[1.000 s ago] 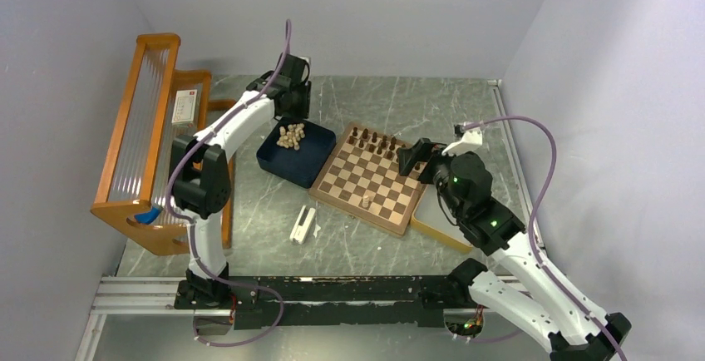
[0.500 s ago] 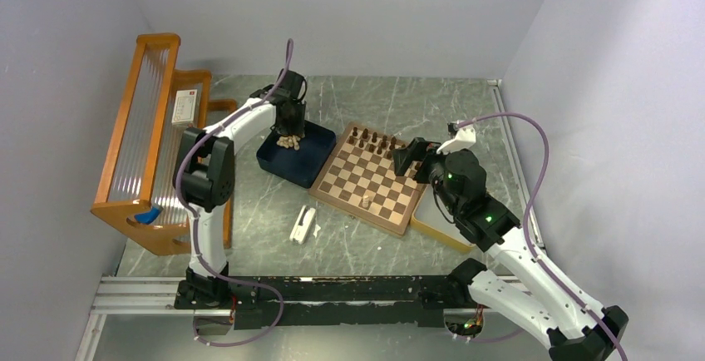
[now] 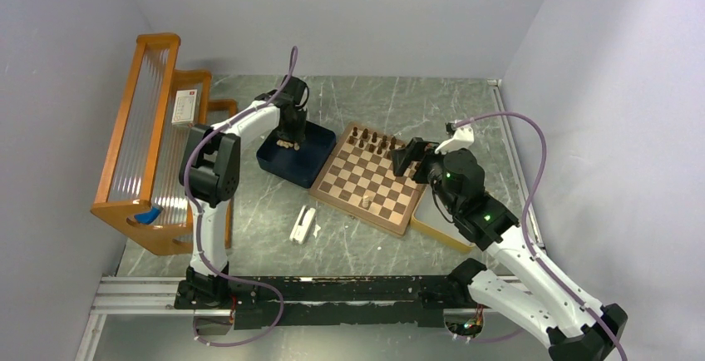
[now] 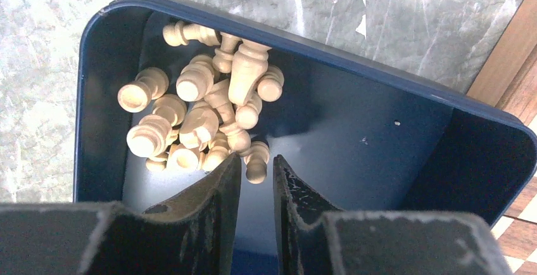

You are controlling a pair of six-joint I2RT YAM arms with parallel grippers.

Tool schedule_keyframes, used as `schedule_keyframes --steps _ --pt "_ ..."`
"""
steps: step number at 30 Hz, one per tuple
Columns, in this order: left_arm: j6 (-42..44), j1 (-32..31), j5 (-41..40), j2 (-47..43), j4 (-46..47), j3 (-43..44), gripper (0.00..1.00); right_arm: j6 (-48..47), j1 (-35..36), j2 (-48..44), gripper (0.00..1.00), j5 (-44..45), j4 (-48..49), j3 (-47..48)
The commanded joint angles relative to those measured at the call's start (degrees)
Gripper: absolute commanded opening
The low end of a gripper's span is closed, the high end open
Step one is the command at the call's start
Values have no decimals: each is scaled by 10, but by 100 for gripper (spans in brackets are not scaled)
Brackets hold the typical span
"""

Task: Set up the chess pieces on the board
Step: Pick up the chess piece from the storage box.

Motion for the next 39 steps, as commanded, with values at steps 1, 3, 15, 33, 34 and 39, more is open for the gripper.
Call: schedule_keyframes --steps 1,3,15,33,34,39 --pt "8 3 5 12 7 4 30 2 2 9 96 -7 5 9" --pt "9 3 6 20 3 10 30 6 2 10 96 -9 3 10" --pt "14 3 6 23 -3 17 12 13 2 18 96 -16 14 2" --pt "9 2 0 -58 -40 17 13 4 2 21 95 -23 11 10" --pt "9 2 2 -66 -41 13 13 6 2 19 95 -25 13 8" --pt "8 -5 12 -100 -41 -4 13 12 2 9 95 -23 11 10"
